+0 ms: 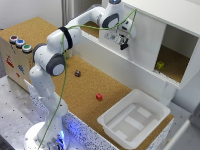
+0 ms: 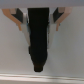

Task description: Slide the door all the way to the left

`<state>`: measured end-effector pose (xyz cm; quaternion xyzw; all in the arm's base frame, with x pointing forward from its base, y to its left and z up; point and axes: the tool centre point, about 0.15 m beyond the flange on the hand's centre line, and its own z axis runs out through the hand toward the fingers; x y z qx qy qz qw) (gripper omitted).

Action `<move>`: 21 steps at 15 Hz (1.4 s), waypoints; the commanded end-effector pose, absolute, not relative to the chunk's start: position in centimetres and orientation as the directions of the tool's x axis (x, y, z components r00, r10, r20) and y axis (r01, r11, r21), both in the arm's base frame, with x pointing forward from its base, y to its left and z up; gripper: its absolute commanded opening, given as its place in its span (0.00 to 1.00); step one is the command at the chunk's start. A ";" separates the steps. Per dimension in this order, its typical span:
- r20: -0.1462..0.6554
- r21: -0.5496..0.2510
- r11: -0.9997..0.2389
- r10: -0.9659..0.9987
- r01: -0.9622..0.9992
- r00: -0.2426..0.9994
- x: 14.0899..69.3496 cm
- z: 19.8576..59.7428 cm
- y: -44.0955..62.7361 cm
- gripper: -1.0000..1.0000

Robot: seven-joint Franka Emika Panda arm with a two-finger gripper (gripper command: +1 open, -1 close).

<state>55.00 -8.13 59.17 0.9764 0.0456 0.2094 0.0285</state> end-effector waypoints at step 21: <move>0.447 0.151 -0.988 0.078 0.011 0.891 60.4 53.8 13.6 0.00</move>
